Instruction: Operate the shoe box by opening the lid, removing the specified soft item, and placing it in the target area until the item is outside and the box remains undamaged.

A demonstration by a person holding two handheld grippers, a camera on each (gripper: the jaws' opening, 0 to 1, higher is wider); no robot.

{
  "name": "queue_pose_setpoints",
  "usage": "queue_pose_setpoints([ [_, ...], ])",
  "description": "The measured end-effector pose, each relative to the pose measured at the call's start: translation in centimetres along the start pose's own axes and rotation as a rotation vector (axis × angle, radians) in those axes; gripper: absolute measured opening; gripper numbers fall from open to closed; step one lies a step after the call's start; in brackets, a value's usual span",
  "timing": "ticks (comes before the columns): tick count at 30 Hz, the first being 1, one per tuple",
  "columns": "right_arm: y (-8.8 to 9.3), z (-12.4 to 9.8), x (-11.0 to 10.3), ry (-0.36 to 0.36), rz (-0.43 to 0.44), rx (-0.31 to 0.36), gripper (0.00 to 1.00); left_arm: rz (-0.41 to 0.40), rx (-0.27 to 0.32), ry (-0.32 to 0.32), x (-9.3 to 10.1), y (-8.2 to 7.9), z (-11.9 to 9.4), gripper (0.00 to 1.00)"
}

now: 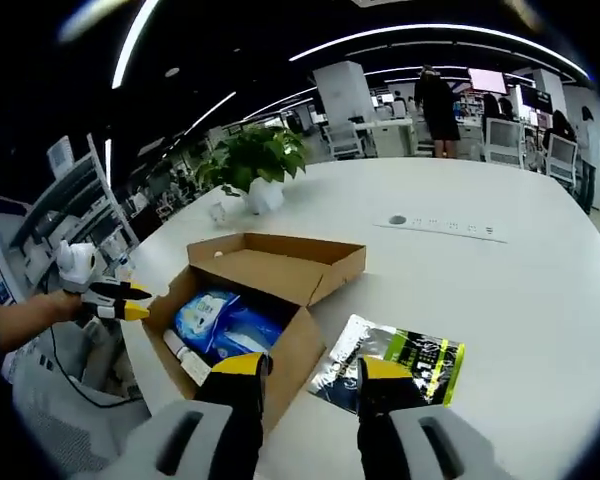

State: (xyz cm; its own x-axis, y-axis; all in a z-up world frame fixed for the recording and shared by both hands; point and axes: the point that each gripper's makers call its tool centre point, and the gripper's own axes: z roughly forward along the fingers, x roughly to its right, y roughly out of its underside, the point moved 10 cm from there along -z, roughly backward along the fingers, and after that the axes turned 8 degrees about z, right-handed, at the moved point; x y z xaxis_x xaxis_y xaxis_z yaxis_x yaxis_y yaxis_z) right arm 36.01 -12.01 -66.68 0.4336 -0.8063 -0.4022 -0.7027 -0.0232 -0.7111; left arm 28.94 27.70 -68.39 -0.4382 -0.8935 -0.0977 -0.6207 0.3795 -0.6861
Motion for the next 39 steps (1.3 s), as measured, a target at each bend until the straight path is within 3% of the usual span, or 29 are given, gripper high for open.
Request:
queue_pose_setpoints([
  [10, -0.2, 2.1, -4.2, -0.079, -0.051, -0.019, 0.34, -0.072, -0.001, -0.034, -0.6, 1.2, 0.3, 0.27],
  [17, -0.3, 4.4, -6.8, -0.127, -0.096, -0.045, 0.33, -0.144, 0.007, -0.043, -0.9, 1.7, -0.1, 0.09],
  [26, -0.2, 7.4, -9.4, -0.167, -0.15, -0.091, 0.31, -0.191, 0.022, -0.036, -0.8, 1.9, 0.1, 0.05],
  [39, 0.4, 11.3, -10.6, -0.164, -0.178, -0.138, 0.27, -0.234, 0.0, -0.048, -0.9, 1.7, 0.2, 0.03],
])
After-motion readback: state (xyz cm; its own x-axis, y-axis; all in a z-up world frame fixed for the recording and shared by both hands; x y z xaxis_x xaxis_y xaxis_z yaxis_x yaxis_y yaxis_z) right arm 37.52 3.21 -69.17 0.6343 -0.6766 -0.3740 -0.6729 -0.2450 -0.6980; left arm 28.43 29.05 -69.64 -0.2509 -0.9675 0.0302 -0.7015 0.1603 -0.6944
